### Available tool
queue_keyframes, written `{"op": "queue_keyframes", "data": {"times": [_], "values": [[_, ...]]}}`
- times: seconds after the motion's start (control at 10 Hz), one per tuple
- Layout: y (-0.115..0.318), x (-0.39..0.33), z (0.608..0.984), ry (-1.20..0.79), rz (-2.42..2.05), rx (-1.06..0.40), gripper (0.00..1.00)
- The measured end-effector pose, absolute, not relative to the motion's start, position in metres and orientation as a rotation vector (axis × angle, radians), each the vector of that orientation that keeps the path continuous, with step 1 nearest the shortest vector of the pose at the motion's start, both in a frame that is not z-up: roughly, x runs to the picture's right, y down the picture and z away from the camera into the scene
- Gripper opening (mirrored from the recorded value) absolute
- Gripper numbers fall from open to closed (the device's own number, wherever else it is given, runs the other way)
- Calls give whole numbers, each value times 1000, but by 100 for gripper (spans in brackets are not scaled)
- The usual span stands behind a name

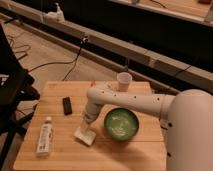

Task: Wipe the white sponge on the table

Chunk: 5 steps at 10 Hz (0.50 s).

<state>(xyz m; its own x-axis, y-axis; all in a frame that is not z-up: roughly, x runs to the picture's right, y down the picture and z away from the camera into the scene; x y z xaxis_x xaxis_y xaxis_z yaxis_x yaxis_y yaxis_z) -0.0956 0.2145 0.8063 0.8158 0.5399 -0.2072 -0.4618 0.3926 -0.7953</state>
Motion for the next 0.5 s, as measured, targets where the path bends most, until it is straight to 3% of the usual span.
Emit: {"op": "queue_keyframes", "data": {"times": [0.5], "values": [[192, -80, 845, 5, 586, -899, 0]]}}
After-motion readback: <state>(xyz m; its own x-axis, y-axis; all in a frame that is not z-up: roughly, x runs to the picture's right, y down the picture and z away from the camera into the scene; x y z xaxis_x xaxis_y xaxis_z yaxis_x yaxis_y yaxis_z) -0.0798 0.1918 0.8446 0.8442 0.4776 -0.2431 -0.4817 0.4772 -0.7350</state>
